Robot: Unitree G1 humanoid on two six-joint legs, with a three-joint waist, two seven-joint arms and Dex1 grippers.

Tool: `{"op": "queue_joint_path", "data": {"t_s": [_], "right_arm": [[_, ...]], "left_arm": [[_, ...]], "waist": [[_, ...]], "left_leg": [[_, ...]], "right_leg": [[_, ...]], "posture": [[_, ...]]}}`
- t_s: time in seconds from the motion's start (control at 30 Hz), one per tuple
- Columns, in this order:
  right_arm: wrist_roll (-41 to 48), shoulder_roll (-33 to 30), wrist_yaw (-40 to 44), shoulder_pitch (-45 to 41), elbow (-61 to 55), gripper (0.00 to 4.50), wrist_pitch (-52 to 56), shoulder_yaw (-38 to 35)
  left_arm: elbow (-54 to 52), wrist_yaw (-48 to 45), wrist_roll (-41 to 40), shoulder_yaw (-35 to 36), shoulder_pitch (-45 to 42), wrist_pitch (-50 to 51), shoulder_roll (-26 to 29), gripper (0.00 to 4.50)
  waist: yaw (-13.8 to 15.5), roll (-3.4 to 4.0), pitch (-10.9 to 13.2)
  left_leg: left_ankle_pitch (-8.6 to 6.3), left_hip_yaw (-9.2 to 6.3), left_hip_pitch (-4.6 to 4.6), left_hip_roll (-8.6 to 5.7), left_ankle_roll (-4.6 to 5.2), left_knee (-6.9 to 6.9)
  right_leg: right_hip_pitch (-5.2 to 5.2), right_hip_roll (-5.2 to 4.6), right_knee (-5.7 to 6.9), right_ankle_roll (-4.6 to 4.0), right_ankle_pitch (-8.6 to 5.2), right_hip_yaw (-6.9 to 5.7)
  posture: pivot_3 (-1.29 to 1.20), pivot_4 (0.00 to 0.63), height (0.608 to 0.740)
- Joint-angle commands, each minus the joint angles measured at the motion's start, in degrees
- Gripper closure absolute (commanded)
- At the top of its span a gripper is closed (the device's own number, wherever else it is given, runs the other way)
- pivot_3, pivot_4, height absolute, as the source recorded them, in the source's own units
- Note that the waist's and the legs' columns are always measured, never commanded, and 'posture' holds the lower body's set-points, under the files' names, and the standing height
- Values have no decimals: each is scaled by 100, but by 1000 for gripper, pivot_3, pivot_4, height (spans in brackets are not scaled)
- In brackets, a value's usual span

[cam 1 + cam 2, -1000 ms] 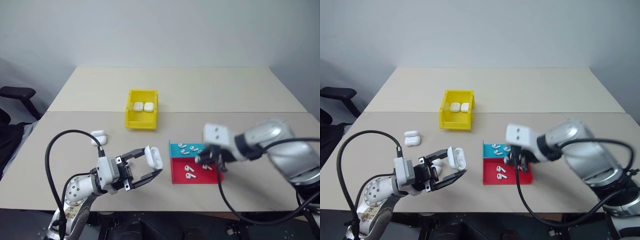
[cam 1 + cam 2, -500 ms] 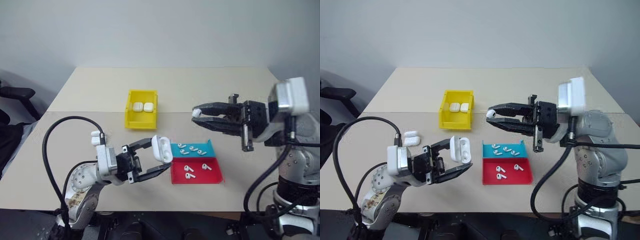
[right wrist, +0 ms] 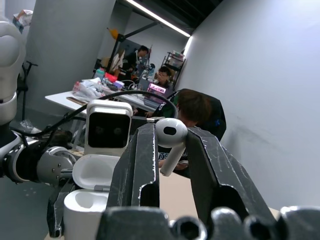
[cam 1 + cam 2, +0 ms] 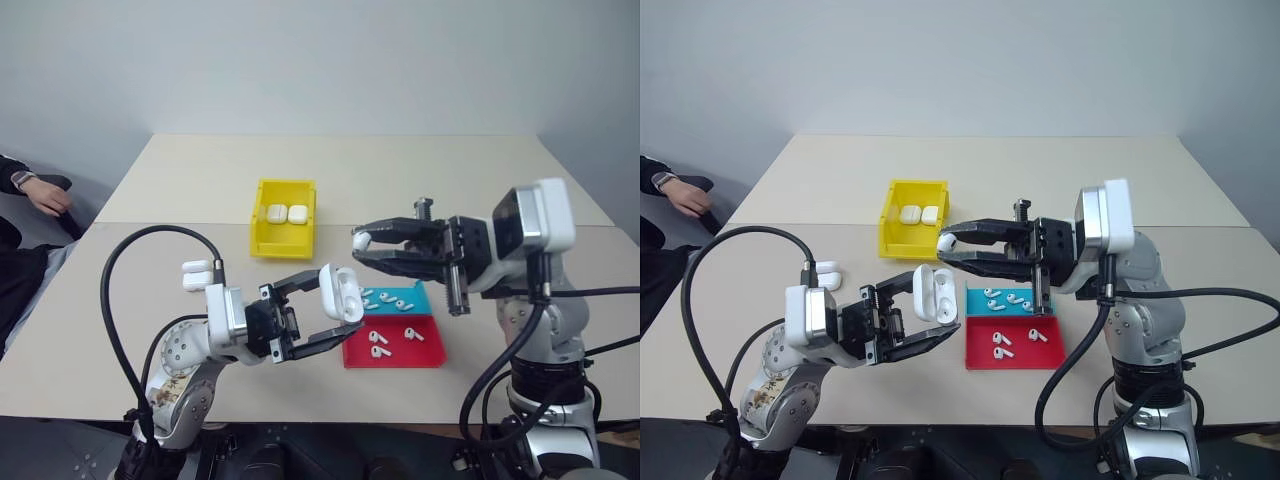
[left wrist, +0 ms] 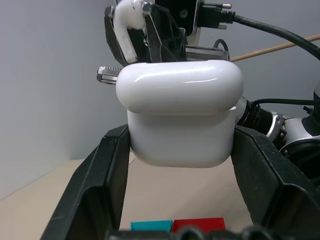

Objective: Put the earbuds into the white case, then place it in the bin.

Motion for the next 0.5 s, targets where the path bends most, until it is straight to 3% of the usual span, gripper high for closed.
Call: {"op": "queue_joint_path", "data": {"t_s": [0.03,0.5], "right_arm": [[-57,-26,215,63,-45,3841,-432,79],[-336,-9,359,160,223,3841,-1045,439]], "left_arm": [[-194,58,8,25,-23,-71,-14,1735],[-290,50,5,36,79,-61,110,1735]], "waist": [[-1,0,0],[3,0,0]], "left_leg": [[0,0,0,0,0,0],[0,-1,2,6,-1,-1]], "right_leg": [[0,0,0,0,0,0],[0,6,0,0,0,0]], "posture": [[0,150,740],[0,150,740]]}}
